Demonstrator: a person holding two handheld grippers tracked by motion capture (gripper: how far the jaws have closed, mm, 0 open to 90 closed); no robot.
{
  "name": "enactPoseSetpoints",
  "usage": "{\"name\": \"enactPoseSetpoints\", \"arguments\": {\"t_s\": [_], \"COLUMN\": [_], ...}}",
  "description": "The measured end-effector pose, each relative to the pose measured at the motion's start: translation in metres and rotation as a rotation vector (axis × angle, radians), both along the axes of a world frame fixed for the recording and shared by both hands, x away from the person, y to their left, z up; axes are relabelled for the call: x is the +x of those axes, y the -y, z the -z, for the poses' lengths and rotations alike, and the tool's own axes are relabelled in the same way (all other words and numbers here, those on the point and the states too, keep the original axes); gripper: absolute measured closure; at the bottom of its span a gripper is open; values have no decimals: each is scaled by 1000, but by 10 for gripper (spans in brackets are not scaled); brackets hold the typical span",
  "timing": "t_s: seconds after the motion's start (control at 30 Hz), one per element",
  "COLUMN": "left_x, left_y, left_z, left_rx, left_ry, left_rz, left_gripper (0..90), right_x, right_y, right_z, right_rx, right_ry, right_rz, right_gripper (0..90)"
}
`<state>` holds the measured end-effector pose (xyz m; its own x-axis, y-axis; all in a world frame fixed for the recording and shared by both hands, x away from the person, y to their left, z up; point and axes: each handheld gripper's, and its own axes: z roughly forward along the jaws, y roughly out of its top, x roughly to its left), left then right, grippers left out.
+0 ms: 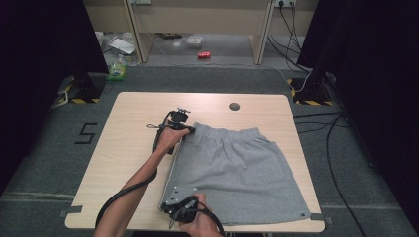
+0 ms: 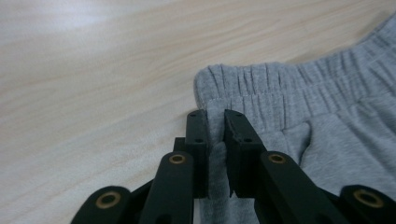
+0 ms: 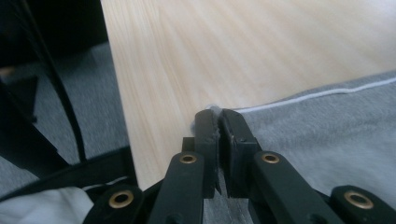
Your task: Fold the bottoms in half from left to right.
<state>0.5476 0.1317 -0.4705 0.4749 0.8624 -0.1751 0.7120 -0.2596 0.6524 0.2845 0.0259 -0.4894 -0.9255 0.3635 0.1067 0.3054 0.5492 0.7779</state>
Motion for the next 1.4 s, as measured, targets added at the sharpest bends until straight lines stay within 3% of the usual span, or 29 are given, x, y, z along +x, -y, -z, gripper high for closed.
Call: {"name": "enactPoseSetpoints", "arguments": {"t_s": [0.1, 0.13, 0.17, 0.27, 0.37, 0.4, 0.43, 0.53, 0.57, 0.6, 0.7, 0.93, 1.07, 1.4], "left_x": [-1, -1, -1, -1, -1, -1, -2, -2, -2, -3, -4, -5, -3, -2], "left_y": [4, 6, 9, 18, 28, 31, 35, 48, 53, 58, 76, 118, 141, 192], "left_z": [-14, -18, -21, -31, -42, -45, -50, -62, -66, -70, -77, -84, -84, -70], "left_rx": [-14, -14, -9, 1, 0, 3, 3, 4, -1, -4, 1, -30, -41, -63], "left_ry": [12, 12, 14, 20, 26, 28, 30, 40, 44, 47, 56, 54, 43, 15], "left_rz": [1, 2, 2, 7, 4, 7, 7, 16, 20, 26, 45, 85, 98, 134], "left_gripper": [803, 803, 803, 803, 804, 804, 804, 804, 805, 805, 805, 805, 804, 803], "right_x": [-2, -4, -4, -7, -9, -11, -11, -15, -18, -18, -25, -42, -50, -64], "right_y": [17, 31, 31, 56, 84, 101, 101, 126, 142, 142, 168, 226, 255, 296], "right_z": [-13, -22, -22, -33, -40, -43, -43, -48, -51, -51, -56, -66, -65, -53], "right_rx": [37, 65, 65, 102, 136, 149, 149, 175, 190, 190, 217, 269, 292, 298], "right_ry": [4, 14, 14, 29, 38, 47, 47, 54, 64, 64, 81, 125, 139, 144], "right_rz": [19, 39, 39, 79, 134, 163, 163, 209, 242, 242, 295, 426, 497, 610], "right_gripper": [858, 858, 858, 858, 858, 858, 858, 859, 859, 859, 860, 860, 861, 861]}}
